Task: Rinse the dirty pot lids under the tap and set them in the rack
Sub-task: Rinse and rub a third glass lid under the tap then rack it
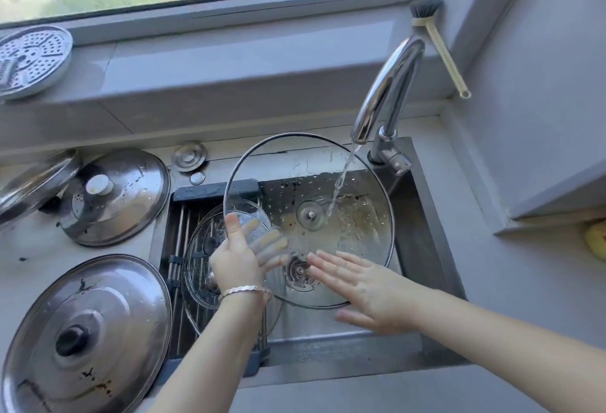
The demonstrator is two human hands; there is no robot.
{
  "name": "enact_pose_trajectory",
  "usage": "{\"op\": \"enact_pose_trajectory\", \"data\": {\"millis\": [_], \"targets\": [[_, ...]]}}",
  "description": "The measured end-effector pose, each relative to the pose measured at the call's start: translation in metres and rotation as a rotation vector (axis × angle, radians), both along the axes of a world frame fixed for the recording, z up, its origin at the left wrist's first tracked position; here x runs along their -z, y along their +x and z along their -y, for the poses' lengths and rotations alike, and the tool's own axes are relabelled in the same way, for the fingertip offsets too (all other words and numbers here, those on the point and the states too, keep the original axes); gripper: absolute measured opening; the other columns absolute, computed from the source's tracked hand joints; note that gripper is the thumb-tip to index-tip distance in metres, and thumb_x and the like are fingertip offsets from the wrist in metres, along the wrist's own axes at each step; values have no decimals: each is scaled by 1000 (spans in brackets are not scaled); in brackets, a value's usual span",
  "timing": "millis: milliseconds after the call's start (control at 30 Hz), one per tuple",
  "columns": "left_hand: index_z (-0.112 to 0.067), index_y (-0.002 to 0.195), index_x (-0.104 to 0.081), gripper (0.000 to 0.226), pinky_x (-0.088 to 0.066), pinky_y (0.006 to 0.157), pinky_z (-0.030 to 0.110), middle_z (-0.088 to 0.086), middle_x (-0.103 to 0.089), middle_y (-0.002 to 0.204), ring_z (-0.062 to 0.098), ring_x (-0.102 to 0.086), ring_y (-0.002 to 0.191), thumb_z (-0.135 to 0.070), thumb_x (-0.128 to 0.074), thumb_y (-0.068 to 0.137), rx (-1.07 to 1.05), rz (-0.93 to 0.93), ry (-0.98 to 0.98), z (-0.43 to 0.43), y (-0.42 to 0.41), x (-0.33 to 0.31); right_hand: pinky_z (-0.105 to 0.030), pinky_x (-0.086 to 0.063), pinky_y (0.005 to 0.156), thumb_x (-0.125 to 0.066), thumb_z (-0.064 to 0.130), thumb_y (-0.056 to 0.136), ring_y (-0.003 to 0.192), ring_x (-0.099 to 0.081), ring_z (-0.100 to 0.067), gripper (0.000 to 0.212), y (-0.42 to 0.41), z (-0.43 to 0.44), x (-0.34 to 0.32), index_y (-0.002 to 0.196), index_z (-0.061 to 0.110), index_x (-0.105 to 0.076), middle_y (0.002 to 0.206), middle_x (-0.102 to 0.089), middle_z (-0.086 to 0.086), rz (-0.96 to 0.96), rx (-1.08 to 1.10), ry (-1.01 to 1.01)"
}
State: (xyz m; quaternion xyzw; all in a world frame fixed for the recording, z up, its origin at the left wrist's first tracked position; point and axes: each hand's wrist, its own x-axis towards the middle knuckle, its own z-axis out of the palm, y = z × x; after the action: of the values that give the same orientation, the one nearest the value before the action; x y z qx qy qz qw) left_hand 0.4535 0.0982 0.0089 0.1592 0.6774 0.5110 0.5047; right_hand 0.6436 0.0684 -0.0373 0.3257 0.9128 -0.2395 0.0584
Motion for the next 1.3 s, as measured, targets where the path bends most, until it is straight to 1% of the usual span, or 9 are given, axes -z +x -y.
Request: {"op": "enact_pose_trajectory", "data": {"millis": [267,433,533,633,800,900,1000,1133,1300], "targets": [[2,81,-47,16,-54,71,58,34,-62,91,46,-65,79,-10,-46,90,211,-52,-263,-12,33,-8,-31,-29,108,-47,46,91,132,-36,-21,62,1,11,-28,142,15,-31,148,-34,-6,-47,333,-25],[4,107,-46,42,-57,48,35,28,-63,96,33,-66,68,-36,-44,94,454,87,-387,-9,42,-22,-33,-44,76,-45,26,94,91,-60,-25,20,13,8,-48,105,18,-60,100,-67,-3,-116,475,70],[-8,91,-58,66,-51,57,28,9,-68,78,23,-63,63,-64,-23,87,901,-494,-362,-7,29,-24,-30,-47,68,-59,20,86,76,-63,-18,6,33,-16,-65,80,18,-60,81,-70,1,-163,653,-105],[-23,90,-57,60,-43,69,25,-9,-60,85,10,-56,81,-74,-30,75,1023,-1209,88,-6,15,-22,-29,-56,65,-62,14,80,64,-66,-5,5,40,-37,-76,79,18,-65,71,-70,4,-106,585,-359],[-33,111,-60,53,-36,84,7,-27,-56,99,-11,-51,93,-65,-53,69,1420,-671,222,1,8,-15,-18,-52,52,-68,17,77,59,-67,-3,10,24,-57,-100,70,25,-67,61,-69,10,-73,372,-514],[-25,82,-70,18,-36,47,2,-22,-59,47,-7,-51,42,-39,-61,78,1234,-438,259,8,12,-15,-19,-52,54,-70,20,74,58,-65,-1,15,18,-70,-112,64,30,-66,60,-68,13,-63,292,-439],[-7,77,-69,24,-55,55,18,-4,-72,62,7,-69,59,-29,-61,79,961,-255,221,9,17,-12,-22,-49,62,-77,25,68,61,-59,2,17,18,-78,-109,61,31,-62,60,-64,12,-205,338,-216],[-4,76,-66,32,-56,50,25,5,-72,61,20,-70,57,-33,-54,83,610,-155,142,6,22,-9,-36,-32,107,-68,33,81,119,-47,-12,46,9,-78,-70,123,18,-57,124,-59,0,-481,686,104],[-2,75,-67,48,-55,46,29,15,-71,64,29,-70,59,-47,-50,79,324,-13,56,3,23,-9,-29,2,116,-28,42,98,144,5,-10,63,-49,-53,-28,149,16,0,158,3,1,-526,1082,-179]]}}
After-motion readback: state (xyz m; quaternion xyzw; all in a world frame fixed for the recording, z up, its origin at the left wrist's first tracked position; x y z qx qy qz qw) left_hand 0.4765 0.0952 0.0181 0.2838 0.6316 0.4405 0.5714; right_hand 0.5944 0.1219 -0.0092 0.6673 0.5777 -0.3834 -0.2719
